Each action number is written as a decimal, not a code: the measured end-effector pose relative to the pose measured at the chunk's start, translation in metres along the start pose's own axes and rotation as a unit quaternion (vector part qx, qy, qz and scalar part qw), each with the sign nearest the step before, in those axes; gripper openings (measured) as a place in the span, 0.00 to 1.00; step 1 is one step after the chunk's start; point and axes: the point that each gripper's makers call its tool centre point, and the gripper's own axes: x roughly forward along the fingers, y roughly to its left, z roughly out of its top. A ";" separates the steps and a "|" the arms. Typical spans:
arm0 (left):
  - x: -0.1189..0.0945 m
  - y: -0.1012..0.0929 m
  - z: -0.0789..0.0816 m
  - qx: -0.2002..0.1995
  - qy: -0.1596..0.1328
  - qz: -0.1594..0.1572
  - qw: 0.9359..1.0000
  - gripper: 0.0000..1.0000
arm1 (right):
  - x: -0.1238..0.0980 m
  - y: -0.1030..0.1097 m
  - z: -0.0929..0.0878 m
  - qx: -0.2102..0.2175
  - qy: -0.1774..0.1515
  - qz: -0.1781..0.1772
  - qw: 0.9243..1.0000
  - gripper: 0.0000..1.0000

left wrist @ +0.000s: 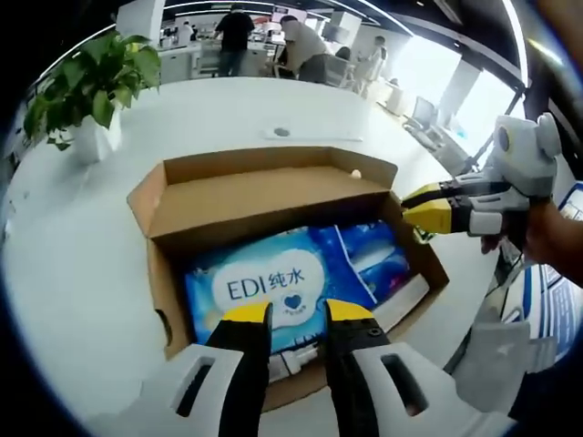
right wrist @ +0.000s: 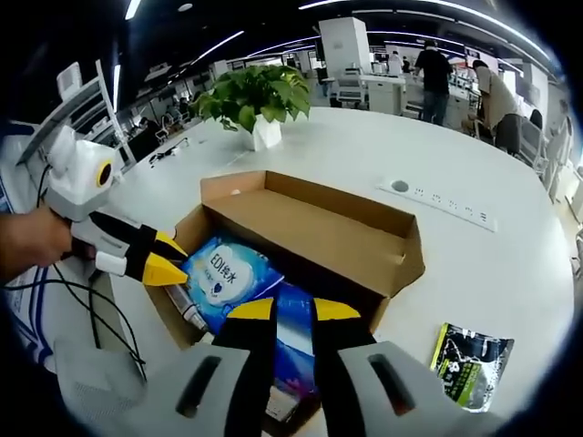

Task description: Operate the shoe box by opening the lid, removing the specified soft item, and placing it in the target area until the item is outside and the box remains undamaged.

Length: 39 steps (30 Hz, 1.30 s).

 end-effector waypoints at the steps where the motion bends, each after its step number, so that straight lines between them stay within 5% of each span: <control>1: 0.000 0.002 -0.001 -0.003 0.001 -0.001 1.000 0.20 | 0.001 0.001 0.000 -0.001 0.000 0.001 1.000 0.13; 18: 0.003 0.022 -0.024 -0.015 0.018 0.001 1.000 0.20 | 0.040 0.037 -0.021 0.002 0.031 0.026 0.999 0.12; 39: 0.011 0.030 -0.035 -0.021 0.032 -0.004 0.999 0.20 | 0.065 0.042 -0.042 0.021 0.069 0.034 0.997 0.07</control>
